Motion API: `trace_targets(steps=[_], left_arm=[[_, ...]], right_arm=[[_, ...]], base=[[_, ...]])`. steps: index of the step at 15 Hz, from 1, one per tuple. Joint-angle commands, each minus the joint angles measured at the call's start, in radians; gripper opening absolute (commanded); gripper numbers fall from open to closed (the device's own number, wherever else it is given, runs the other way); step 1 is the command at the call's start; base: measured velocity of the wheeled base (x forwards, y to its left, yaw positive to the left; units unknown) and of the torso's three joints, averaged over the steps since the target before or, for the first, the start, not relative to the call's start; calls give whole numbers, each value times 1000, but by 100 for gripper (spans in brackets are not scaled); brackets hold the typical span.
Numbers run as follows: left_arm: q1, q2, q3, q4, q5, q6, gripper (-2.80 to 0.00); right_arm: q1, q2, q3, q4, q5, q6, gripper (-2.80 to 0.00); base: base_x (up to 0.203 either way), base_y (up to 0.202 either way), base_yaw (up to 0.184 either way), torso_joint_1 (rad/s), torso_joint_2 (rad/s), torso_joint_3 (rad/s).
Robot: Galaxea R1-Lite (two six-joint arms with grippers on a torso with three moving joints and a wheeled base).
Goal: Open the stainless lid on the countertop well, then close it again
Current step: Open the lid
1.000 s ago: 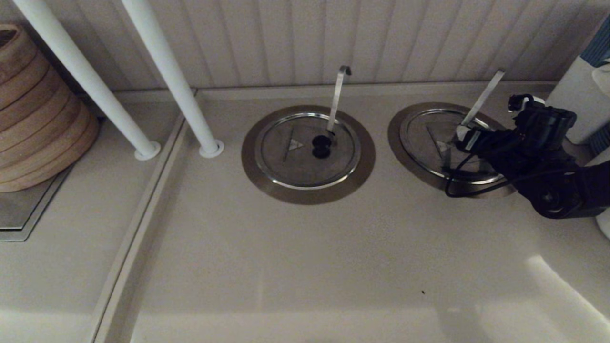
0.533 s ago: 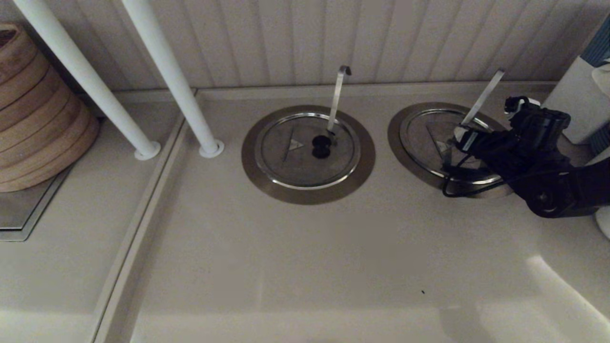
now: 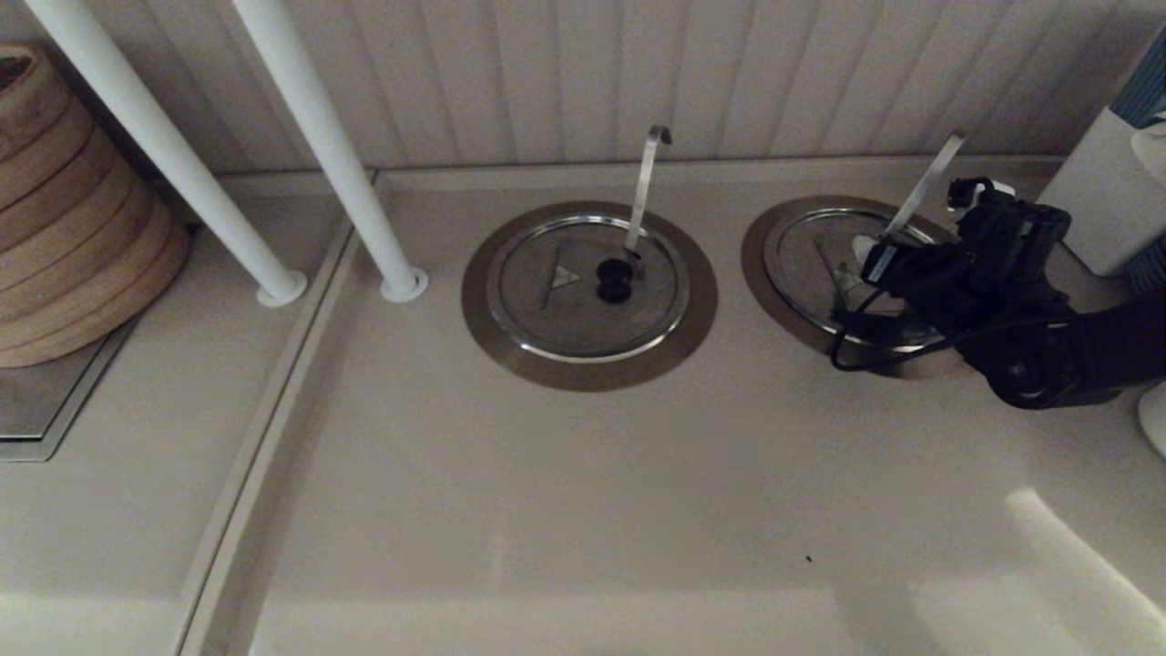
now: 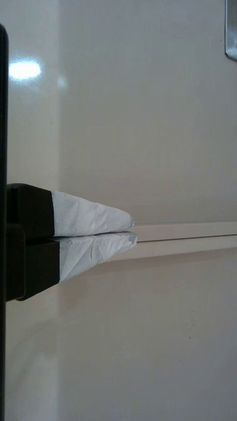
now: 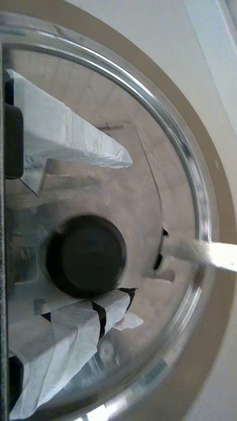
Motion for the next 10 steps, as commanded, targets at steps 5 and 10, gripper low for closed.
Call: trace_targets(steps=[5, 10], left_arm=[[0, 1, 0, 0, 1, 0, -280], [0, 1, 0, 0, 0, 0, -280]], right_arm=[[5, 0, 1, -5, -1, 3, 0], [5, -11, -1, -6, -1, 3, 0]], base=[[0, 0, 0, 0, 0, 0], [0, 0, 0, 0, 0, 0]])
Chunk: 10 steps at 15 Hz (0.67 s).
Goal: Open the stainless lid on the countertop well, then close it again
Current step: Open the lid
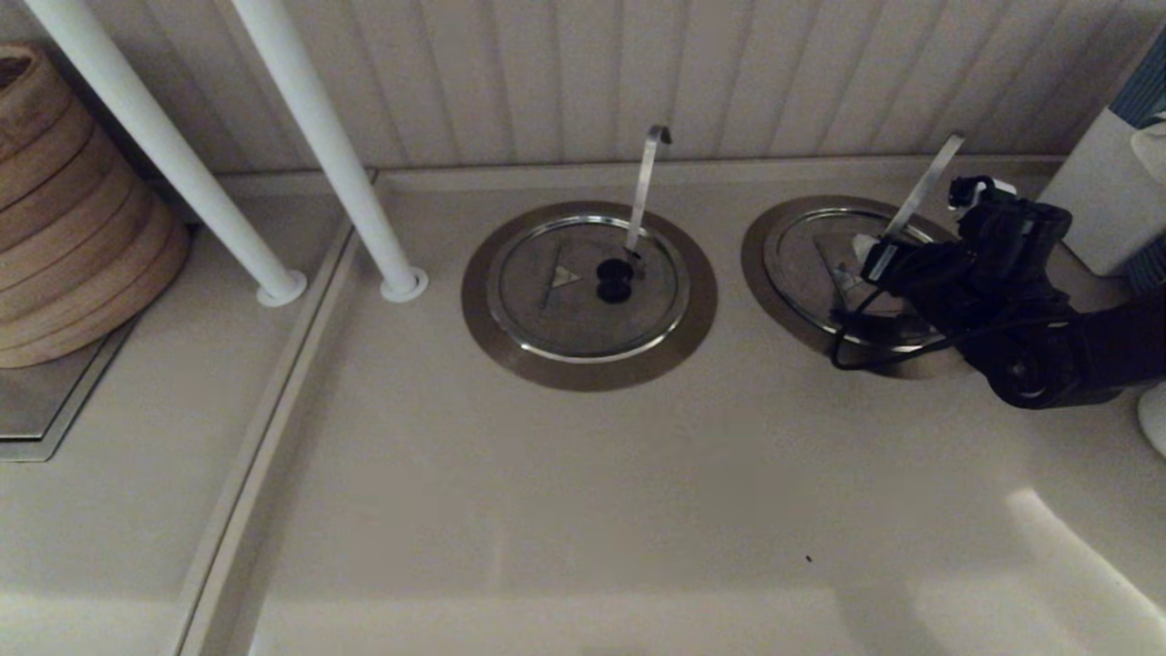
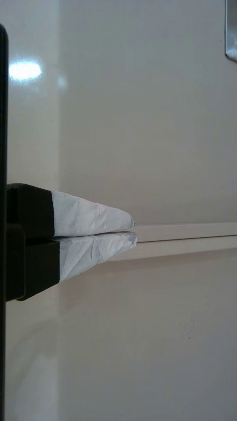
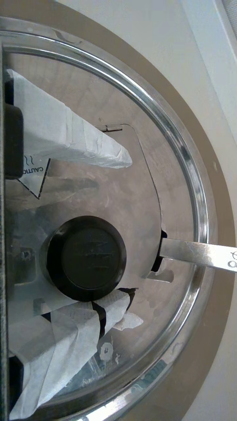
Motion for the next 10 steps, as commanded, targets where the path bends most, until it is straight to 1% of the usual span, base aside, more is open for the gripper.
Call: trace_targets(steps=[1, 10], left_arm=[[0, 1, 0, 0, 1, -1, -280], [0, 1, 0, 0, -1, -1, -280]], right_arm=[[1, -7, -1, -6, -1, 3, 0], [19, -32, 2, -4, -2, 16, 0]], base=[[0, 0, 0, 0, 0, 0], [0, 0, 0, 0, 0, 0]])
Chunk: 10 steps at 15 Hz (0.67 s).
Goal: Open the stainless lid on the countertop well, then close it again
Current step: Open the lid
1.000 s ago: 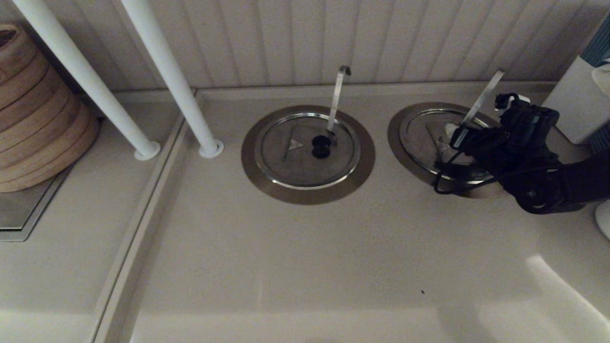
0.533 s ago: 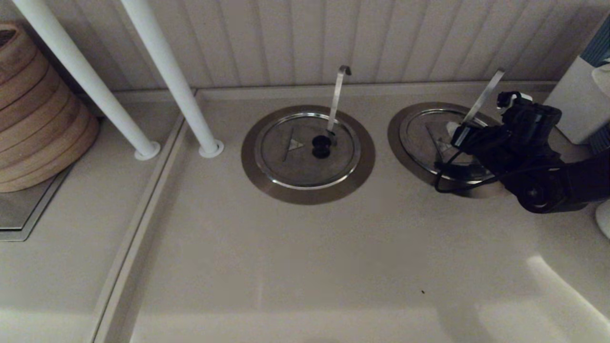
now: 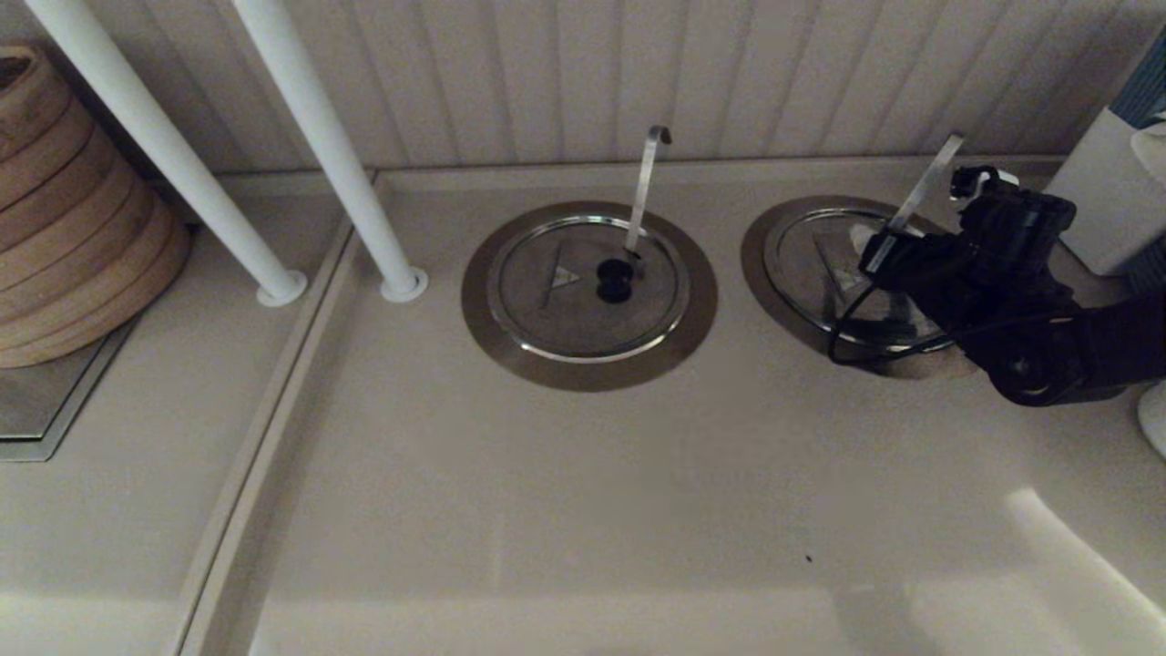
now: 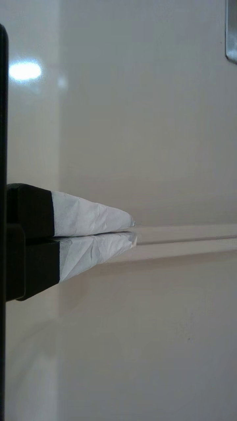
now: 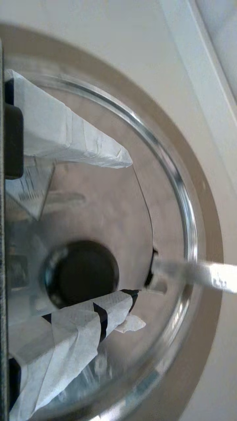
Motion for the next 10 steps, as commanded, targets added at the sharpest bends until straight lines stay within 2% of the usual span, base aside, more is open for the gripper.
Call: trace_targets(steps=[1, 10], left_arm=[[0, 1, 0, 0, 1, -1, -280], [0, 1, 0, 0, 1, -1, -280]], right_arm=[[4, -21, 1, -2, -2, 2, 0], [-7, 20, -1, 7, -43, -12, 0]], base=[[0, 0, 0, 0, 0, 0], [0, 0, 0, 0, 0, 0]])
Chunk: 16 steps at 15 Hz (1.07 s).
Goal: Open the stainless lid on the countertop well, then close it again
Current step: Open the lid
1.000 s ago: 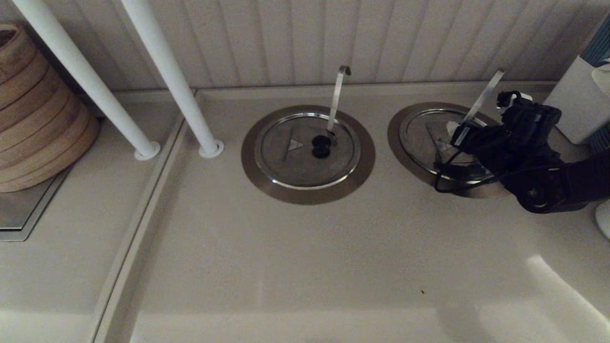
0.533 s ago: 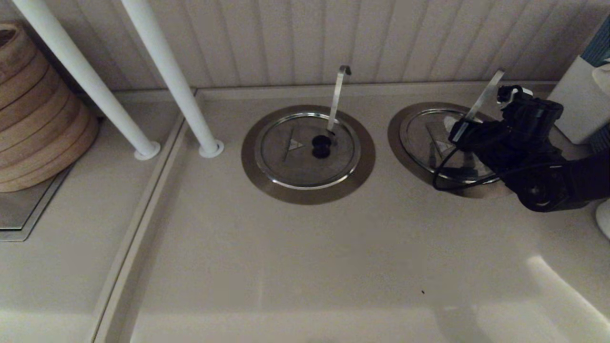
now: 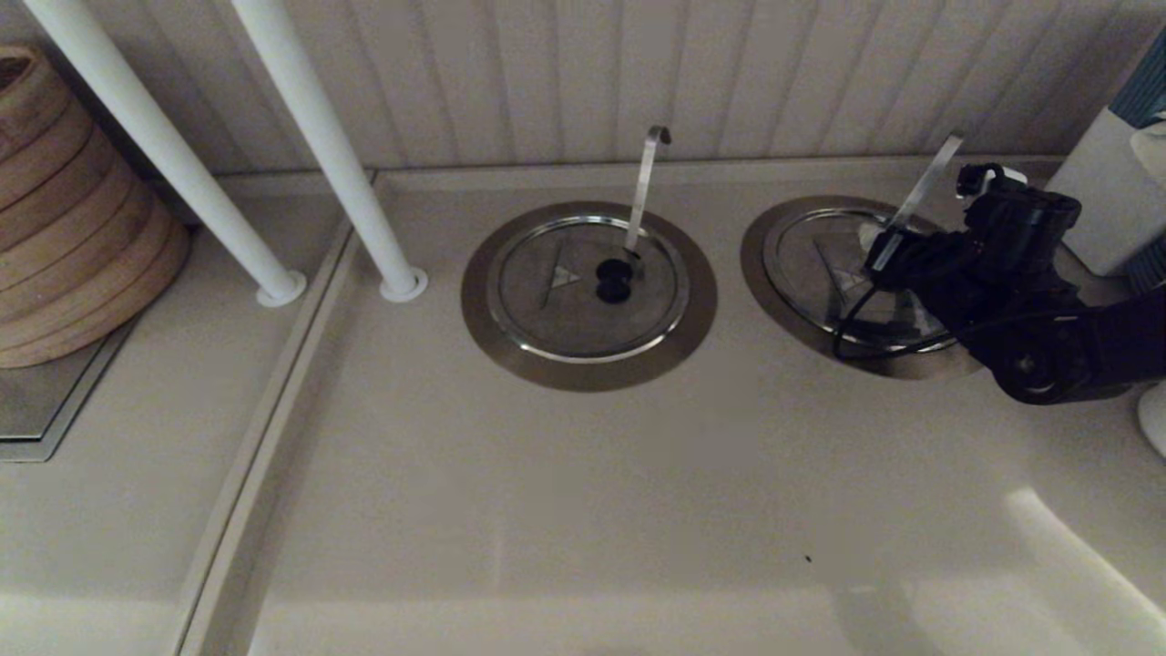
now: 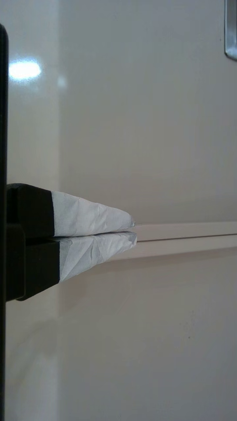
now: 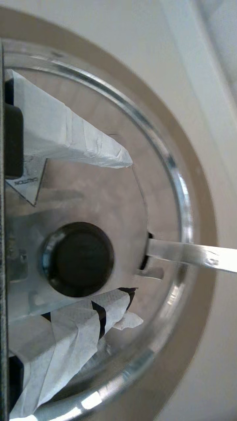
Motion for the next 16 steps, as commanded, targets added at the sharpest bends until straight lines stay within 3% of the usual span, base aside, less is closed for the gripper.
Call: trace_targets(steps=[1, 16], left_arm=[[0, 1, 0, 0, 0, -1, -280], [0, 1, 0, 0, 0, -1, -280]], right_arm=[[-11, 33, 0, -1, -6, -7, 0], [26, 13, 22, -10, -6, -7, 0]], base=[[0, 0, 0, 0, 0, 0], [0, 0, 0, 0, 0, 0]])
